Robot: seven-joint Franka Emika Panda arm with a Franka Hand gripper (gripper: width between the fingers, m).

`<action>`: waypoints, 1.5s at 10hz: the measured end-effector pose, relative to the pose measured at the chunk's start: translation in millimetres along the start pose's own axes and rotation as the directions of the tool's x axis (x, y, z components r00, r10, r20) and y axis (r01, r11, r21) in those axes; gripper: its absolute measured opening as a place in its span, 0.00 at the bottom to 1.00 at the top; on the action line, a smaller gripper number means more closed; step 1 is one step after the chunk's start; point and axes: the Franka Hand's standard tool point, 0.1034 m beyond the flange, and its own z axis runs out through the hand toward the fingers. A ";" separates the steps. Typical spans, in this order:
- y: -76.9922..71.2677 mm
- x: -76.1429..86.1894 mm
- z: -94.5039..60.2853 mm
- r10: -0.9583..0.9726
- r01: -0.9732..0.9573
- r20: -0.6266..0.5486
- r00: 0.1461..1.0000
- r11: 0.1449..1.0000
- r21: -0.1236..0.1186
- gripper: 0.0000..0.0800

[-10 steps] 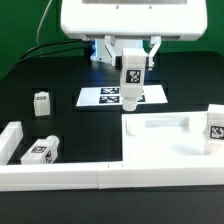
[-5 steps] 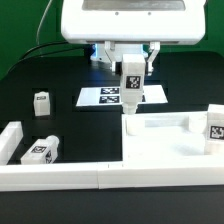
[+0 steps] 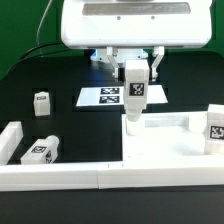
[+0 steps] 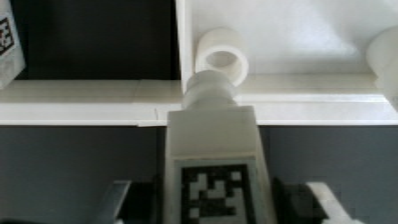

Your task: Assemble square table

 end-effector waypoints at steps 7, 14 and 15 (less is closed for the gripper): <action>-5.4 3.9 30.7 -0.002 0.001 -0.056 0.998 1.000 -0.004 0.36; -10.3 -7.1 44.5 -0.013 0.013 -0.061 0.998 1.000 -0.014 0.36; -9.2 -7.3 45.9 -0.014 0.013 -0.066 0.998 1.000 -0.016 0.36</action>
Offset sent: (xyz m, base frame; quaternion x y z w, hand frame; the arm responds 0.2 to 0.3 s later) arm 0.0375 0.0177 -0.0048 0.0758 0.0597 0.0510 0.9940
